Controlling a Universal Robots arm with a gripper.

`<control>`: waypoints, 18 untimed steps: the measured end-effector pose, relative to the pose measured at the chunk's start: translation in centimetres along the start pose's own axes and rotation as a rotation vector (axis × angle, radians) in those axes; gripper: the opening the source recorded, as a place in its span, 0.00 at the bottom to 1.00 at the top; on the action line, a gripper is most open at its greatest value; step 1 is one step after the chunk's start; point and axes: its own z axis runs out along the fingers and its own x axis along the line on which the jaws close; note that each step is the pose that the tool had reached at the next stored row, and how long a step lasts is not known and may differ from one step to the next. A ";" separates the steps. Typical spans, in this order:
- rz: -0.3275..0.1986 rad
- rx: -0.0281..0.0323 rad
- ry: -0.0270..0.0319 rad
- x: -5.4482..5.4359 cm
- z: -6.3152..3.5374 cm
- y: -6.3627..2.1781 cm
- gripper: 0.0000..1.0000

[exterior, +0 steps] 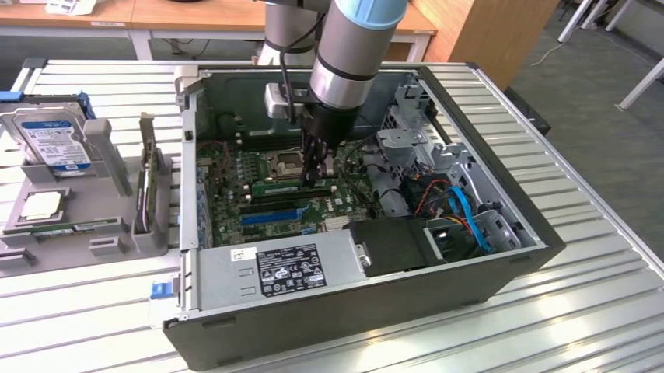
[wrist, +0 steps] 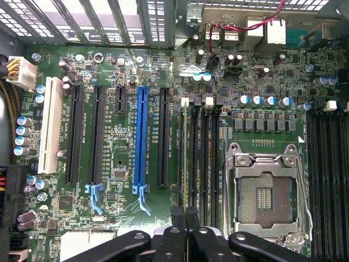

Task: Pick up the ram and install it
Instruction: 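Insert the ram into the slot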

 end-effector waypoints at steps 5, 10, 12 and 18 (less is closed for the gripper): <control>0.000 0.0000 0.0002 0.0 0.01 0.00 0.11; 0.000 0.0000 0.0001 0.0 0.06 -0.01 0.11; 0.000 0.0000 0.0000 0.0 0.08 -0.01 0.11; 0.000 0.0001 0.0000 0.0 0.20 -0.03 0.11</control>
